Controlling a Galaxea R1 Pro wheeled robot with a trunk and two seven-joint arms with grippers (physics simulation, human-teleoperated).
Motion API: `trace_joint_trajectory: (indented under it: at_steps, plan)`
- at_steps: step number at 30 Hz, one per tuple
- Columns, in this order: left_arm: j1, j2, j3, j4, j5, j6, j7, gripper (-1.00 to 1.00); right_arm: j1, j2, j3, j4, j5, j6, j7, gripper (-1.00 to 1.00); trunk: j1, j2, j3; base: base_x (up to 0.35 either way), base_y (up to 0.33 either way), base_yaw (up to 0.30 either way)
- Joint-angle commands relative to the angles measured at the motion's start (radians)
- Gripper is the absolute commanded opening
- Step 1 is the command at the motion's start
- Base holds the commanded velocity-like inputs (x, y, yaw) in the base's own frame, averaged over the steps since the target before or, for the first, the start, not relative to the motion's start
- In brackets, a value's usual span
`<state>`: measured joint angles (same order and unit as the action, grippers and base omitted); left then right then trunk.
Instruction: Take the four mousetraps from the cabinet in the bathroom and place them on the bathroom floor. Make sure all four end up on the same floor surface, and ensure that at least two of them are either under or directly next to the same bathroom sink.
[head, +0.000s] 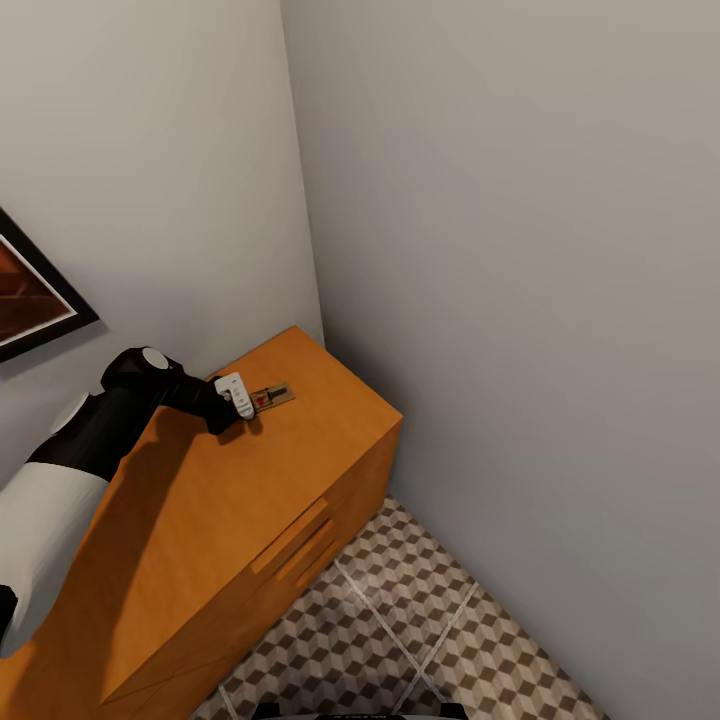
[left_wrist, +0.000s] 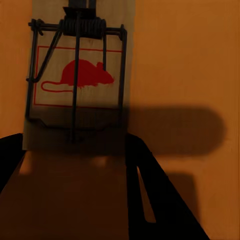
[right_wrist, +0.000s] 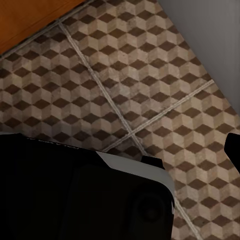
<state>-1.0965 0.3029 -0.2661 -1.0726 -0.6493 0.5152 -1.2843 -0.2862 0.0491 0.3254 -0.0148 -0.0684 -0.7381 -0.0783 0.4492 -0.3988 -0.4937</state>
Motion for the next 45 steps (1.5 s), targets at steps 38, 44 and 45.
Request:
trace_joint_trajectory:
  at_steps: [38,44,45]
  plan:
    - [0.000,0.002,0.006,-0.097,-0.006,0.012,-0.014,-1.00,-0.001,0.001,0.009,0.001,-0.007,-0.003,-0.005,1.00,0.001,-0.001,-0.002,0.000,0.000,0.000]
    - [0.000,0.006,0.038,-0.134,-0.005,0.018,-0.017,-1.00,-0.001,0.001,0.009,0.001,-0.007,-0.003,-0.005,1.00,0.001,-0.001,-0.002,0.000,0.000,0.000]
    - [0.000,0.006,0.048,-0.137,-0.004,0.018,-0.018,-1.00,-0.001,0.001,0.009,0.001,-0.007,-0.003,-0.005,1.00,0.001,-0.001,-0.002,0.000,0.000,0.000]
